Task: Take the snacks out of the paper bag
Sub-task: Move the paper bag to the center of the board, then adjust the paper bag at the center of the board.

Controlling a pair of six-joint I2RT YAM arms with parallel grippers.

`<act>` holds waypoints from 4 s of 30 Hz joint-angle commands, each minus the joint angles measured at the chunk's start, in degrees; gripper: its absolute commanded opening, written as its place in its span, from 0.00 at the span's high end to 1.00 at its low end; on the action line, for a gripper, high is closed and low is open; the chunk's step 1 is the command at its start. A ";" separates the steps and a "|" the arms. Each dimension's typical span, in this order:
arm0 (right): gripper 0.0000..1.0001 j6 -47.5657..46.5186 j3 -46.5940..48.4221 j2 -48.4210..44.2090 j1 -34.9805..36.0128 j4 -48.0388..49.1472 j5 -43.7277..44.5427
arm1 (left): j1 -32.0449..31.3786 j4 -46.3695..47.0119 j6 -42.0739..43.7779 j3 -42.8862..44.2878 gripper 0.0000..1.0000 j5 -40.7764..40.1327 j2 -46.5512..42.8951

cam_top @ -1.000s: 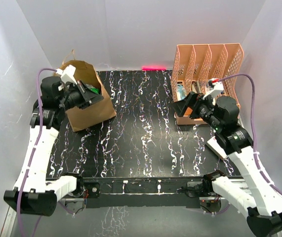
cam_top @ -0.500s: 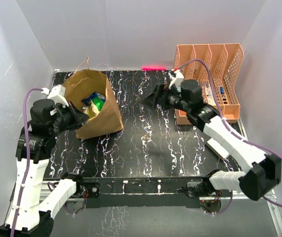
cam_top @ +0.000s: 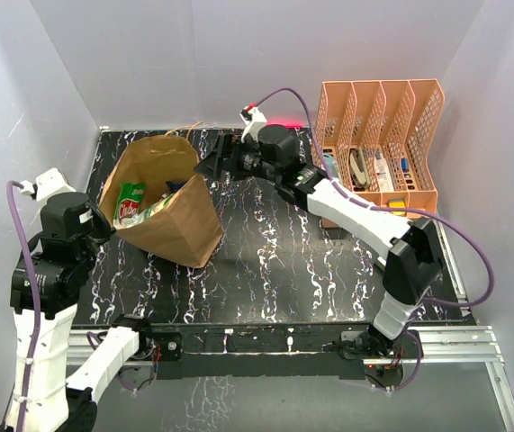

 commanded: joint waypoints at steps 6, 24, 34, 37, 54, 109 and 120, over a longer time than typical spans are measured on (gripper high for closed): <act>0.18 9.07 12.72 10.32 0.88 10.82 6.25 | -0.79 -1.66 -2.94 -0.69 1.00 -17.08 -2.33; 0.60 19.35 22.41 20.35 0.12 15.49 9.99 | -0.83 0.39 -3.76 0.06 1.00 -10.50 0.08; 0.92 13.48 3.06 1.18 -2.05 17.62 14.98 | -0.80 6.81 -2.08 0.22 0.98 -4.50 2.42; 0.92 10.16 -5.89 -7.67 -2.51 16.86 17.66 | -0.82 9.49 -1.74 0.40 0.92 -0.39 4.10; 0.92 4.77 -27.61 -36.93 -2.62 7.30 23.61 | -0.74 10.96 -1.35 11.79 0.25 18.48 22.43; 0.92 2.91 -31.17 -44.92 -2.67 7.95 26.33 | 9.59 65.23 -30.91 -3.35 1.00 71.13 33.45; 0.92 -1.56 -21.58 -33.21 -2.56 7.56 11.51 | 17.06 48.68 -28.15 13.31 1.00 60.56 37.85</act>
